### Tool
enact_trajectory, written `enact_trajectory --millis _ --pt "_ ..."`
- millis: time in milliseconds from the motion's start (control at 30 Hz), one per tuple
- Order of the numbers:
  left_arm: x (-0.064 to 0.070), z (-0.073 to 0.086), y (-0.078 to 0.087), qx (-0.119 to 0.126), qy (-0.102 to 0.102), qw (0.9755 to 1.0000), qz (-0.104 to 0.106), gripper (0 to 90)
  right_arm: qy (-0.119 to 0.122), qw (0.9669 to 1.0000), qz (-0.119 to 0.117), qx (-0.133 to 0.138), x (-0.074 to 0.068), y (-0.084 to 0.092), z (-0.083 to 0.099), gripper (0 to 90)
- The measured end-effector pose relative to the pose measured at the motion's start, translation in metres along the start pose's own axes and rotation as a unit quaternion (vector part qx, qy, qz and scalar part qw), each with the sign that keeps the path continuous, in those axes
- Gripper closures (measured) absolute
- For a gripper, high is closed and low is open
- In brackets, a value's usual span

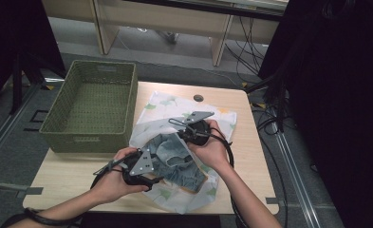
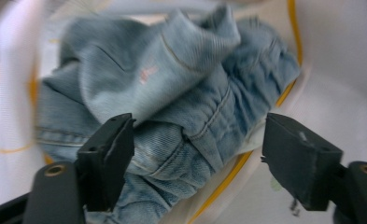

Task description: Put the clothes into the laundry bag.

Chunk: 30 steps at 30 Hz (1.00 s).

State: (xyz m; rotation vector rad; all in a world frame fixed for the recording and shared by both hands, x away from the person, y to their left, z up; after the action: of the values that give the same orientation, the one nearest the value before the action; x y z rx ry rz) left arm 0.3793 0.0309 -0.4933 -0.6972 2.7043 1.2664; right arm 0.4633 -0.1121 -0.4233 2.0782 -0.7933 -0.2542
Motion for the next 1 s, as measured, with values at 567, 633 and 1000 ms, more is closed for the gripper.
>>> enact_trajectory --millis 567,633,1000 --pt "-0.009 -0.018 -0.037 -0.038 -0.083 0.9947 -0.047 70.8 0.013 0.9998 -0.011 0.008 -0.015 0.007 -0.006 90.0" --pt "-0.013 -0.027 -0.03 -0.013 -0.056 0.9971 -0.049 73.9 0.02 0.9996 -0.011 0.017 -0.016 0.01 -0.009 90.0" --pt "-0.038 -0.068 0.036 0.048 -0.014 0.9937 -0.1 76.5 0.023 0.9961 -0.006 0.085 -0.024 0.043 -0.032 90.0"
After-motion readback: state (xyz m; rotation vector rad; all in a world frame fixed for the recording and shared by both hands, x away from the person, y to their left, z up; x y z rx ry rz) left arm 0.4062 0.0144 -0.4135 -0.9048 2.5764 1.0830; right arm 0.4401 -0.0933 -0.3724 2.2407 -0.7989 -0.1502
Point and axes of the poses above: each handheld gripper's, and its own axes: y roughly backward along the jaws, z roughly out of its underside, x roughly to its right, the point moved 6 cm from there along -y, roughly forward along the jaws, and after that the axes turned 9 degrees about -x, right-handed, at the moved point
